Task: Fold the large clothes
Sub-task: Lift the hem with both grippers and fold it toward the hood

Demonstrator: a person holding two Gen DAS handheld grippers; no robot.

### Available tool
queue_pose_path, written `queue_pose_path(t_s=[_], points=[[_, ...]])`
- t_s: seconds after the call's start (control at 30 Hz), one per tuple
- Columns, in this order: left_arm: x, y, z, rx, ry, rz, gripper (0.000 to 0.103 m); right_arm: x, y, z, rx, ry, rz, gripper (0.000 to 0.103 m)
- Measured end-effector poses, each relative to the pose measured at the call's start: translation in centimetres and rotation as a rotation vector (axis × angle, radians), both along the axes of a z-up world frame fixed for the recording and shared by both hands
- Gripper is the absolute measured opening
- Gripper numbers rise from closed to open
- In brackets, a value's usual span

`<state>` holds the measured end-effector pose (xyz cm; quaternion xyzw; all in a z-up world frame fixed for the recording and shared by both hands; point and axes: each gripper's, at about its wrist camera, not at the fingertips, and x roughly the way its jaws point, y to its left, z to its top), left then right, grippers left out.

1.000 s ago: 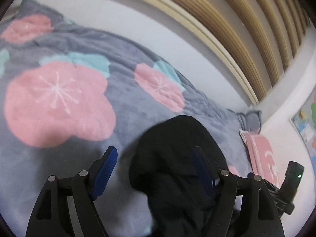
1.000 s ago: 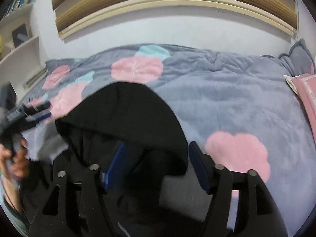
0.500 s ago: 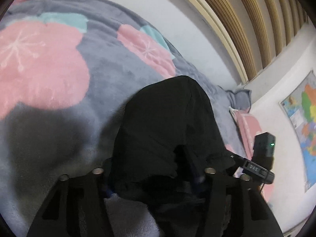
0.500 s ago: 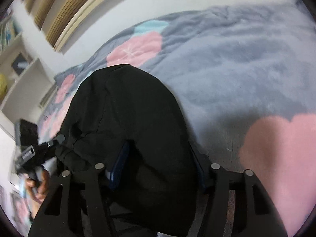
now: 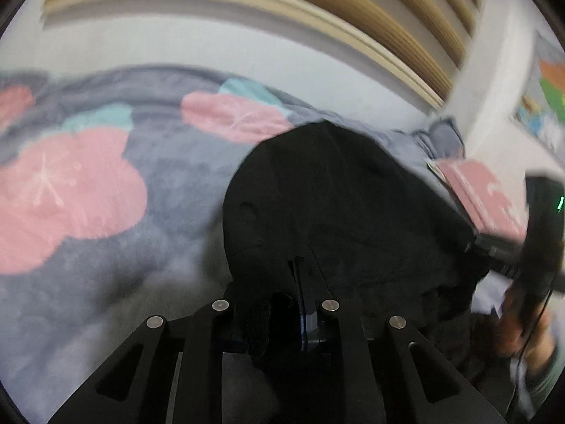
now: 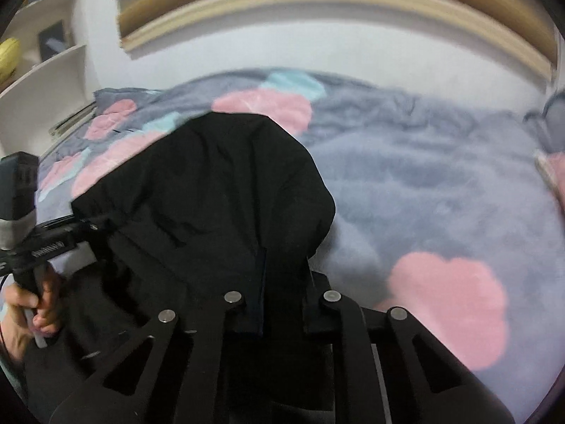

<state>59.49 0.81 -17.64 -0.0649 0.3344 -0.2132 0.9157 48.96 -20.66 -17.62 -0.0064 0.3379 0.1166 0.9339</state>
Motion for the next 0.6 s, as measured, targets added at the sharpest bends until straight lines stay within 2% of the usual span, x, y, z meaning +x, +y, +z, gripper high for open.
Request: queue_pose_path(t_s=[0.07, 0.17, 0.33, 0.47, 0.6], points=[[-3.0, -0.3, 2.8, -0.003, -0.077, -0.02, 0.015, -1.7, 0.2, 2.1, -0.024, -0.034, 0.006, 0.014], [-7.5, 1.0, 6.8, -0.07, -0.156, -0.026, 0.015, -6.1, 0.0, 5.6, 0.003, -0.093, 0.017, 0.013], [-15.7, 1.8, 11.6, -0.055, -0.249, -0.058, 0.015, -13.9, 1.3, 8.9, 0.0, -0.181, 0.051, 0.013], [-22.8, 1.8, 12.0, -0.009, -0.291, -0.082, 0.016, -21.4, 2.3, 10.6, -0.019, -0.259, 0.074, 0.013], [-29.9, 2.8, 10.3, -0.001, -0.283, -0.107, 0.022, -29.0, 3.2, 10.3, -0.056, -0.307, 0.1, 0.013]])
